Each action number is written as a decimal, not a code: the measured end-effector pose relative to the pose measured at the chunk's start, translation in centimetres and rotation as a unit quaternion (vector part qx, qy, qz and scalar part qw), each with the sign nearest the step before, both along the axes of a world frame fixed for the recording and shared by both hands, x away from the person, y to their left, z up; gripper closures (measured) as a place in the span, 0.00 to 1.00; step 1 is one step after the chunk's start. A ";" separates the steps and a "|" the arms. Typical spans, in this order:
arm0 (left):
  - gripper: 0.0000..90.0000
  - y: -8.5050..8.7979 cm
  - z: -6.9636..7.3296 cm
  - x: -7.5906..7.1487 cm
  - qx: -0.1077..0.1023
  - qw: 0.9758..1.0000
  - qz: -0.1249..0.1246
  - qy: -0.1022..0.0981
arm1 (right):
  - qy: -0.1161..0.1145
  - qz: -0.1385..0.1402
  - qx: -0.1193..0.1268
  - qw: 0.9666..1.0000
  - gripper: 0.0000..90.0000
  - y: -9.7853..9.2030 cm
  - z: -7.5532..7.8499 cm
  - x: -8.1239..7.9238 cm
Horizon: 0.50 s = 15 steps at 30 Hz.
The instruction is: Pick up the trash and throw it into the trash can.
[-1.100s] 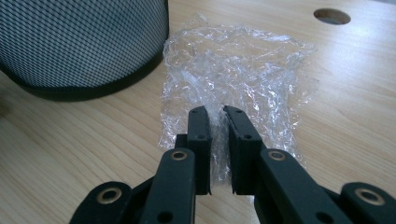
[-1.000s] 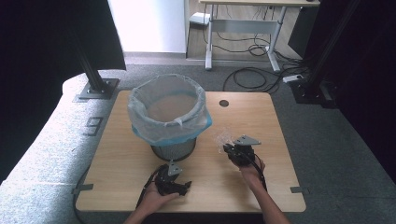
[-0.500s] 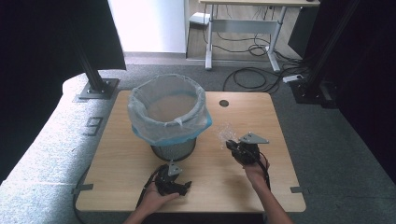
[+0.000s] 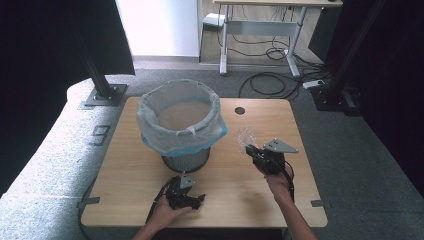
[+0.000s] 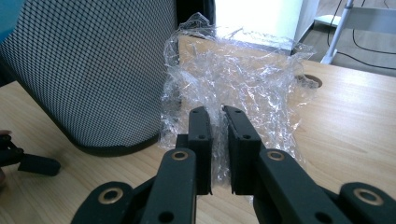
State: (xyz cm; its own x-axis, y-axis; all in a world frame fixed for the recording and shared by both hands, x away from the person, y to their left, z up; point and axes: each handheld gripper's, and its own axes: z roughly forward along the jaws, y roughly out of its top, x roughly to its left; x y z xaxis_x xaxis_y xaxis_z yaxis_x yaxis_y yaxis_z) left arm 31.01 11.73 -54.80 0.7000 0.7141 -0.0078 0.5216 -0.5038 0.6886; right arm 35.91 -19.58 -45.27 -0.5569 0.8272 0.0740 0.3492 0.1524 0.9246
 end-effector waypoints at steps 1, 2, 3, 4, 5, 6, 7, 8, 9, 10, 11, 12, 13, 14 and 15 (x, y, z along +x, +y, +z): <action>0.17 0.0 0.0 0.0 0.000 1.000 0.000 0.000 | 0.000 0.000 0.000 1.000 0.90 0.0 0.0 0.0; 0.17 0.0 0.0 0.0 0.000 1.000 0.000 0.000 | 0.000 0.001 0.001 1.000 0.90 0.0 0.2 -0.1; 0.17 0.0 0.0 0.0 0.000 1.000 0.000 0.000 | 0.001 0.002 0.002 1.000 0.90 0.0 0.2 -0.1; 0.17 0.0 0.0 0.0 0.000 1.000 0.000 0.000 | 0.000 0.003 0.002 1.000 0.90 0.0 0.3 -0.1; 0.17 0.0 0.0 0.0 0.000 1.000 0.000 0.000 | 0.000 0.003 0.002 1.000 0.90 0.0 0.3 -0.1; 0.17 0.0 0.0 0.0 0.000 1.000 0.000 0.000 | 0.000 0.003 0.004 1.000 0.90 0.0 0.5 -0.1; 0.17 0.0 0.0 0.0 -0.003 1.000 0.001 0.001 | -0.002 0.003 0.005 1.000 0.90 0.0 0.6 -0.1; 0.17 0.0 0.0 0.0 -0.003 1.000 0.001 0.001 | -0.003 0.004 0.005 1.000 0.90 0.0 0.7 -0.2; 0.17 0.0 0.0 0.0 -0.003 1.000 0.001 0.001 | -0.003 0.004 0.005 1.000 0.90 0.0 0.7 -0.2; 0.17 0.0 0.0 0.0 -0.004 1.000 0.001 0.002 | -0.004 0.005 0.007 1.000 0.90 0.0 0.8 -0.2; 0.17 0.0 0.0 0.0 -0.004 1.000 0.001 0.002 | -0.005 0.006 0.008 1.000 0.90 0.0 0.9 -0.2; 0.17 0.0 0.0 0.0 -0.004 1.000 0.001 0.002 | -0.007 0.007 0.009 1.000 0.90 0.0 1.1 -0.3; 0.17 0.0 0.0 0.0 -0.004 1.000 0.000 0.002 | -0.007 0.008 0.010 1.000 0.90 0.0 1.2 -0.3; 0.17 0.0 0.0 0.0 -0.004 1.000 0.000 0.002 | -0.008 0.009 0.010 1.000 0.90 0.1 1.3 -0.4; 0.17 0.0 0.0 0.0 -0.003 1.000 0.000 0.001 | -0.008 0.010 0.011 1.000 0.90 0.1 1.4 -0.4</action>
